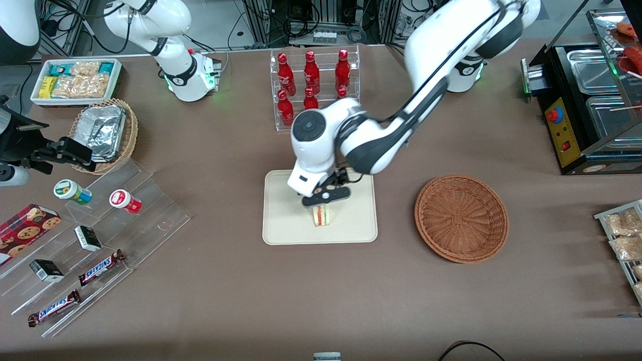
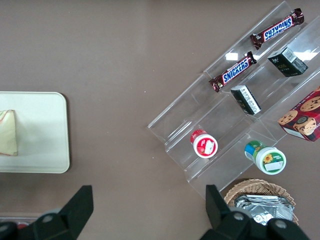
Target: Place sandwich from basket to tray
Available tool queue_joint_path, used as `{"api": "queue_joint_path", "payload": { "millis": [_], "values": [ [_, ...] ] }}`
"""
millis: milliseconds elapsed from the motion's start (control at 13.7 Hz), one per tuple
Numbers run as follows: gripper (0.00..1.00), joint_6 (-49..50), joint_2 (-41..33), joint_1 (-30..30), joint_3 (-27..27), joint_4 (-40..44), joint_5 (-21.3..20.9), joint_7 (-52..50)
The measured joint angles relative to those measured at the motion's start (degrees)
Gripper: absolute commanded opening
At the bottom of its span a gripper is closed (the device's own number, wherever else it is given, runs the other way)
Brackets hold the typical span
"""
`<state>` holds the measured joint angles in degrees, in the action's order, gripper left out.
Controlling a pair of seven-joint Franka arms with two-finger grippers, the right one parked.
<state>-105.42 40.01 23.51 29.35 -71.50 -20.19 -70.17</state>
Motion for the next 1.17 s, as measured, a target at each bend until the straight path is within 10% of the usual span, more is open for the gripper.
{"api": "queue_joint_path", "payload": {
  "millis": [365,1167],
  "values": [
    [0.99,18.19,-16.78,-14.00,-0.06,-0.35,11.39,11.96],
    [0.99,30.80,-35.46,-39.59,-1.34,-10.06,16.48,50.68]
  ]
}}
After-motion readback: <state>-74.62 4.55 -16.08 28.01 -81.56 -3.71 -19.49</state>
